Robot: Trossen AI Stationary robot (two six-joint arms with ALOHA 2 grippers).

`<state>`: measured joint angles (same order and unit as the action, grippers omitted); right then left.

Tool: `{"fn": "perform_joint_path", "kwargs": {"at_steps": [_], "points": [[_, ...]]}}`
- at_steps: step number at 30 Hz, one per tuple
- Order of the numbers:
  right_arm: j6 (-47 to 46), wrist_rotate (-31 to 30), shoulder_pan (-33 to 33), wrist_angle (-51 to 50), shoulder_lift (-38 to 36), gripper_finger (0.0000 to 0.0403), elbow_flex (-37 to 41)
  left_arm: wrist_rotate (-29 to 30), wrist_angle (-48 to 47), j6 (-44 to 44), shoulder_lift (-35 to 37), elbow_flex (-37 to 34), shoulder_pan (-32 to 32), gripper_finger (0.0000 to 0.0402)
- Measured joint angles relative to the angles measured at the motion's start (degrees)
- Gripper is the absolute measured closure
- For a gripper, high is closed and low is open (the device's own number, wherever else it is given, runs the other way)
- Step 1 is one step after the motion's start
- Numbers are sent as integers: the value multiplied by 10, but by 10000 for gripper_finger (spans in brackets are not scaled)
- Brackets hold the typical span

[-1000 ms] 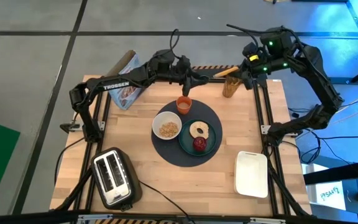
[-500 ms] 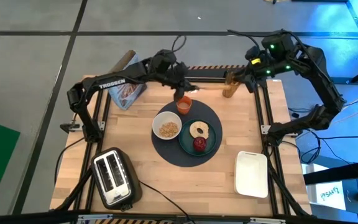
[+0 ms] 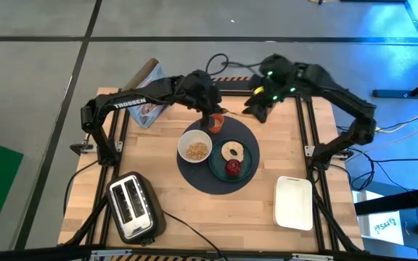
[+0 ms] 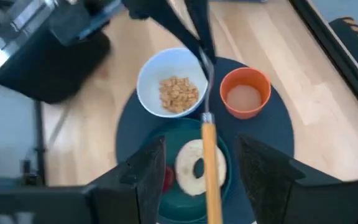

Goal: Arrange a breakfast setting
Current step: Put the yellow spoon to the right of the green plate on the blue table mat

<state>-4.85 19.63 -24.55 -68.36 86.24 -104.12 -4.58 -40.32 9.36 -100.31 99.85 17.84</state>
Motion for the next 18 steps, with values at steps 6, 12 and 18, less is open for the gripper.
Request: {"fn": "perform_joint_path", "kwargs": {"at_steps": [6, 12, 18], "points": [[41, -44, 48, 20, 43, 225, 2, 44, -15, -42, 0, 0, -21, 399], [67, -72, 68, 12, 76, 255, 2, 81, -12, -31, 0, 0, -49, 399], [67, -80, 77, -8, 82, 292, 1, 90, -13, -28, 0, 0, -64, 399]]}}
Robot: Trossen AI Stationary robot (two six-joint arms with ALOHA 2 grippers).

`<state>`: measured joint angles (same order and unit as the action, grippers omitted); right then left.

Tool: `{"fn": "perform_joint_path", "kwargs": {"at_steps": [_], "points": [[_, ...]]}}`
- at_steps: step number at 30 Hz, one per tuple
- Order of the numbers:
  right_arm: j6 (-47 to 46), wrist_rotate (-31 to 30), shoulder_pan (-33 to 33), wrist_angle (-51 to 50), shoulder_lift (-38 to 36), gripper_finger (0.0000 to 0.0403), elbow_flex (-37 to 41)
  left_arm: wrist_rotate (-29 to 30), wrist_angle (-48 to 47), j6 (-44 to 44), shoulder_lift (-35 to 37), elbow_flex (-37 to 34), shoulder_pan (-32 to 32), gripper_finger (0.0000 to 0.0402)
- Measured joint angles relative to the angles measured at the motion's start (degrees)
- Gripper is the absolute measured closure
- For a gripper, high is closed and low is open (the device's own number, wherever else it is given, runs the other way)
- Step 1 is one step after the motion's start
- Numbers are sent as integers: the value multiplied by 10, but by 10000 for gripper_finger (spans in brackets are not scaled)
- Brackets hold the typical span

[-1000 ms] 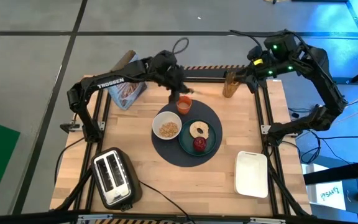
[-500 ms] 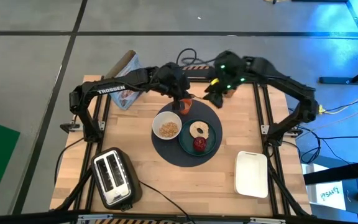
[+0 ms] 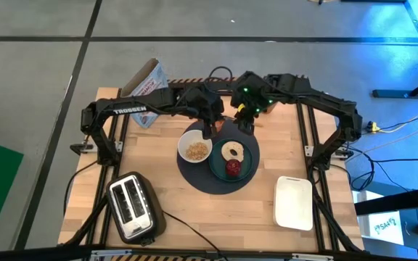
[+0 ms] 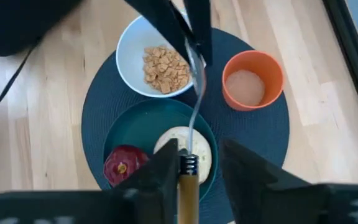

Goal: Arrange a breakfast setting
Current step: Put the yellow spoon to the right of the green plate on the blue table mat

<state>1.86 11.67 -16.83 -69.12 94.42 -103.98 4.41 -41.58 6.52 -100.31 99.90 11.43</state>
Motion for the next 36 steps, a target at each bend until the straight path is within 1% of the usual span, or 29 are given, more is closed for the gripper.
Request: {"fn": "perform_joint_path", "kwargs": {"at_steps": [3, 6, 8, 11, 13, 15, 17, 19, 22, 25, 28, 31, 33, 36], "points": [[-2, 2, 1, -2, 0, 334, 0, 8, 1, 0, 0, 0, -4, 395], [-3, 7, 0, -13, 0, 383, 0, 7, 7, 11, 0, 0, -6, 381], [-24, 19, 0, -20, 0, 389, 0, 10, 11, 14, 0, 0, -7, 370], [-70, 51, -8, -4, -1, 385, 1, 30, 3, 13, 6, 3, -8, 352], [-90, 49, -19, 0, -14, 392, 13, 56, -7, 13, 20, 5, -8, 338], [-117, 36, -36, 22, -39, 394, 46, 88, -18, 13, 46, 5, -8, 323], [-155, 30, -53, 62, -75, 391, 107, 120, -20, 11, 72, 8, -6, 307], [-203, 29, -63, 124, -119, 390, 191, 141, -34, 0, 98, 8, -3, 294], [-294, 23, -65, 250, -202, 396, 336, 149, -41, -19, 129, 8, -2, 282], [-395, -3, -53, 380, -276, 396, 479, 149, -43, -33, 147, 7, -2, 277], [-494, -67, -22, 489, -330, 395, 600, 149, -41, -34, 151, 7, -2, 277], [-566, -141, 12, 571, -364, 396, 686, 147, -43, -34, 146, 7, -2, 277], [-601, -194, 31, 587, -370, 396, 729, 146, -40, -34, 140, 7, -2, 277], [-640, -262, 55, 591, -370, 396, 769, 144, -41, -34, 126, 7, -2, 277]]}}
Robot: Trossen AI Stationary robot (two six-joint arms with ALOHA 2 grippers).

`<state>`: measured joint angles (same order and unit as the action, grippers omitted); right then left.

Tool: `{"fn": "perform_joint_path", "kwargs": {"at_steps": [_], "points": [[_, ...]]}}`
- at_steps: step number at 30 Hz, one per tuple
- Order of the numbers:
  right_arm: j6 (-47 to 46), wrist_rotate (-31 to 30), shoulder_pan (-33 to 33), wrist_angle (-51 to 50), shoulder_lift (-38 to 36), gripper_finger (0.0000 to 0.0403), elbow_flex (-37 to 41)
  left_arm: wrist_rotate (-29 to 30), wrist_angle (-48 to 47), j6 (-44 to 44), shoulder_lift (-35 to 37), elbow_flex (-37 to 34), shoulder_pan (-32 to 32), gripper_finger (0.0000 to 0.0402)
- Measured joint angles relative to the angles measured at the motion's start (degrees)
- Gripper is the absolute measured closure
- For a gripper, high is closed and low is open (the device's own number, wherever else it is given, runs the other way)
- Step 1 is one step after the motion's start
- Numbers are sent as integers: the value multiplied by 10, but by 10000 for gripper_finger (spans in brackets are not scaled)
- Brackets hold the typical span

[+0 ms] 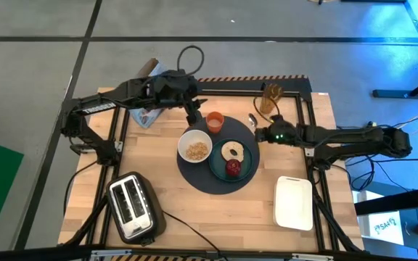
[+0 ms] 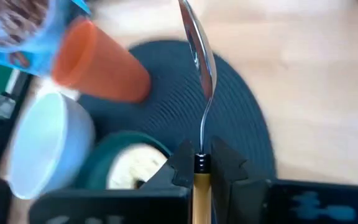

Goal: Arrange a breakfast setting
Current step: Put the yellow spoon to the right of the green plate on the blue table mat

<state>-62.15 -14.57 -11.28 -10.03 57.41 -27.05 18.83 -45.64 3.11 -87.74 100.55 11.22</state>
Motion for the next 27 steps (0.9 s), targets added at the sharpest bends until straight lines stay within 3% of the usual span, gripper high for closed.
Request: {"fn": "perform_joint_path", "kwargs": {"at_steps": [10, 27], "points": [[-97, -28, 44, 66, 46, 395, 76, -35, 8, 0, -40, -1, 9, 276], [-178, 10, 54, 171, 167, 383, 78, -37, 27, -15, -46, -1, 28, 276]]}}
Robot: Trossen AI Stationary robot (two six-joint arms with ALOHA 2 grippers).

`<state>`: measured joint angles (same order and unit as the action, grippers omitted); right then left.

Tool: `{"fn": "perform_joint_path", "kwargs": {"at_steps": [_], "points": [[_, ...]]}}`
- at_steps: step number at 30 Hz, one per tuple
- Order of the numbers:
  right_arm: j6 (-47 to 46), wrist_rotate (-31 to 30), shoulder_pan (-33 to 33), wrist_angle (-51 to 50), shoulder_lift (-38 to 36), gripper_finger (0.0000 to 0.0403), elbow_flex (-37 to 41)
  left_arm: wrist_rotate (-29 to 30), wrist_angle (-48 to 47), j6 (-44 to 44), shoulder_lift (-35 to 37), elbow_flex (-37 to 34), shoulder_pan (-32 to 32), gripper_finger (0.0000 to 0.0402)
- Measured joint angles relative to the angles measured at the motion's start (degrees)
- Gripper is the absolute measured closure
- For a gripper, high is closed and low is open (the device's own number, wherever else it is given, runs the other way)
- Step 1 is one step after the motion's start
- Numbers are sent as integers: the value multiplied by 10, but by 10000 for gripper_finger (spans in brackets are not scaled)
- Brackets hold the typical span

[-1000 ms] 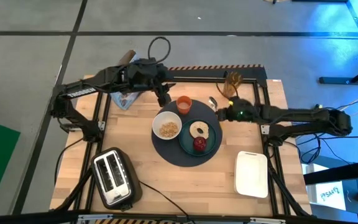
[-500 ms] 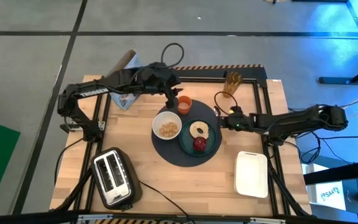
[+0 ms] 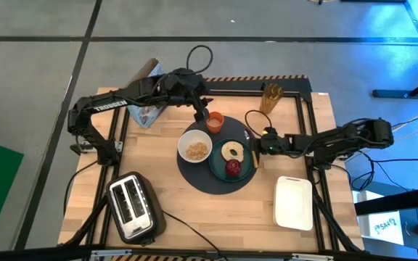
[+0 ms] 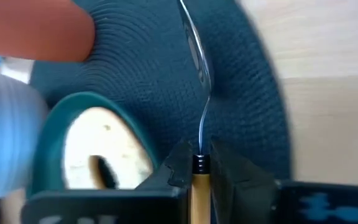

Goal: Arrange a breakfast setting
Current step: Put the yellow spoon to the right of the green plate on the blue table mat, then return to Home Position

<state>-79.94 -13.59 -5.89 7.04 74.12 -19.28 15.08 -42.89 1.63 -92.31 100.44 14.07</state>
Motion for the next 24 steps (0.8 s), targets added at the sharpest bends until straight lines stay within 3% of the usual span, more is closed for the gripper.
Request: {"fn": "perform_joint_path", "kwargs": {"at_steps": [9, 15, 19, 24], "points": [[-11, 2, 0, 5, 8, 363, 0, -2, 0, 0, 0, 0, 0, 276], [-24, 26, 0, -4, 8, 286, 0, 18, 0, -5, 0, 0, 0, 276], [-31, 2, 14, 1, 7, 234, -1, 38, 0, -11, 0, 0, 4, 276], [-23, -5, 14, -58, 0, 210, -21, 36, -2, -11, 0, 0, 13, 276]]}}
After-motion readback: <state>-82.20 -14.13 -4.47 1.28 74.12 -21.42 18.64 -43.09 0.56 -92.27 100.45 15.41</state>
